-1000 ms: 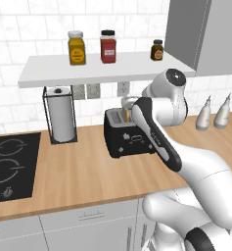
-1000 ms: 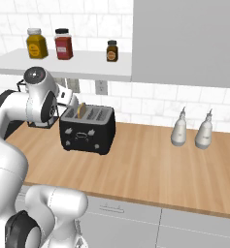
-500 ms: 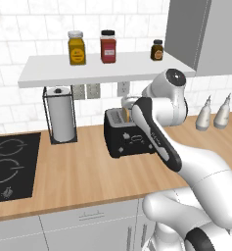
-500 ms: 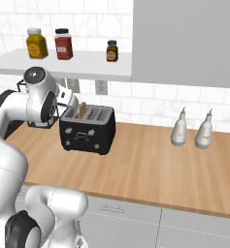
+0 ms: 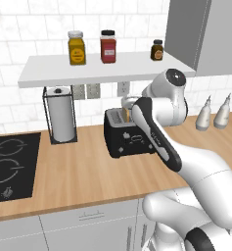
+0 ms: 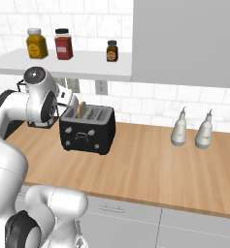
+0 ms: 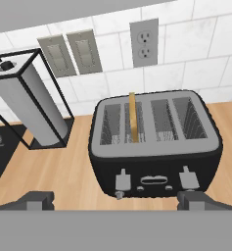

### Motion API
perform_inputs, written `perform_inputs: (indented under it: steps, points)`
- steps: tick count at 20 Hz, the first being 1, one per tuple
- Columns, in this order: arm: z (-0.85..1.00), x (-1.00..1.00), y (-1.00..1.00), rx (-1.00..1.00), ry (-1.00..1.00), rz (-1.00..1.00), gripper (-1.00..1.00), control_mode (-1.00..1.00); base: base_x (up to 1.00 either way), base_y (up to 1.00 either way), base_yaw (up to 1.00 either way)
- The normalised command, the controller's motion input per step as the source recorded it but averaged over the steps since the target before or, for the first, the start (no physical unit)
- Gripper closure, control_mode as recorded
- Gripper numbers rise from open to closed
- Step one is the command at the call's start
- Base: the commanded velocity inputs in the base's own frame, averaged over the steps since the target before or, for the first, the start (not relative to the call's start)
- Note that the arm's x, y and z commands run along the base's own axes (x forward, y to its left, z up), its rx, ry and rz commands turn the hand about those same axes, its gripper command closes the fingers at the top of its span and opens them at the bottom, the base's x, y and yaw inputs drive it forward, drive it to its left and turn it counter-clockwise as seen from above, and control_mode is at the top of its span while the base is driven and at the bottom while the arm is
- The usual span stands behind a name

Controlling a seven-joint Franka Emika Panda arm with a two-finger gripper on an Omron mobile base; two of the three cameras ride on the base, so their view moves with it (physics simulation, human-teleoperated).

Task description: Start the toaster. Once the lever pops up, take the bread to the plate on the dining counter.

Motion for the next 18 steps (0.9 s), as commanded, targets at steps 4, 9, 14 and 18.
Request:
perform_inputs:
  steps: [4,9,14,18]
  points:
    - [0.00,0.00,0.00,0.00,0.00,0.00,-1.00,-1.00,0.00,0.00,0.00]
    - [0.00,0.00,0.00,0.00,0.00,0.00,-1.00,-1.00,0.00,0.00,0.00]
    - [-0.22,0.00,-0.05,-0.08,0.00,0.00,-1.00,-1.00,0.00,0.00,0.00]
    - [-0.37,0.00,-0.10,-0.16,0.00,-0.01,-1.00,-1.00,0.00,0.00,0.00]
